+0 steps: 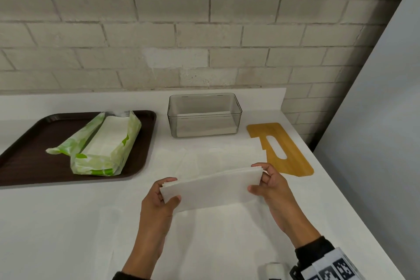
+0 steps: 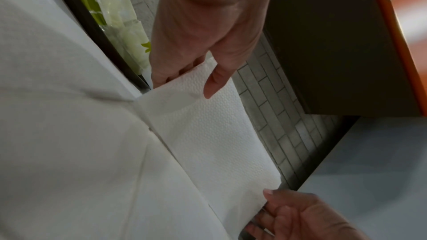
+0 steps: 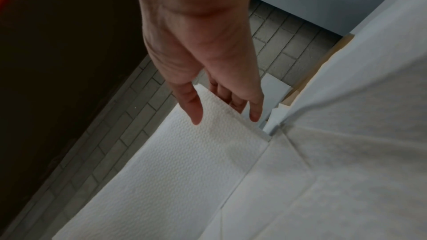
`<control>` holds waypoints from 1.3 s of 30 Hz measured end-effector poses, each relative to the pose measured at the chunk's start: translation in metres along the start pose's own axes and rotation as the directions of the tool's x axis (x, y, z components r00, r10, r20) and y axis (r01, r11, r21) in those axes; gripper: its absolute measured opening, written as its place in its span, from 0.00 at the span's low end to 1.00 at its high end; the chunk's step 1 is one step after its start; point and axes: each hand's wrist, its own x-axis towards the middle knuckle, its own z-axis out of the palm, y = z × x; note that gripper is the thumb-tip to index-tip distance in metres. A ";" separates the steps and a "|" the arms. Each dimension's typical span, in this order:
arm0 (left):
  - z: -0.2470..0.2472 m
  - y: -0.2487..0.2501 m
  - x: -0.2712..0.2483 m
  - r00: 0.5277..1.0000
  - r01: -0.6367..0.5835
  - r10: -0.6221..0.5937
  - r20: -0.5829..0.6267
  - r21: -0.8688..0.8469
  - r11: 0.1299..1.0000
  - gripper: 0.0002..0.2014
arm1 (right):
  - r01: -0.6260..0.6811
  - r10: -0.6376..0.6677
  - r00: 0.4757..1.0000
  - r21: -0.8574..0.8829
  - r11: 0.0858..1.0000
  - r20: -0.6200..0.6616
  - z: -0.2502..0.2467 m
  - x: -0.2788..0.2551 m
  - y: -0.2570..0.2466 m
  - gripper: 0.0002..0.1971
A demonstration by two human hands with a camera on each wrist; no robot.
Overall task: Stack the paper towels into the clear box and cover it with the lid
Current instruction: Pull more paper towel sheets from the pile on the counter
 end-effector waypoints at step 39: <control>0.054 0.057 -0.035 0.965 -0.251 0.250 0.075 0.001 0.968 0.12 | 0.267 -0.258 0.949 -0.025 0.963 0.180 0.047 -0.028 -0.070 0.18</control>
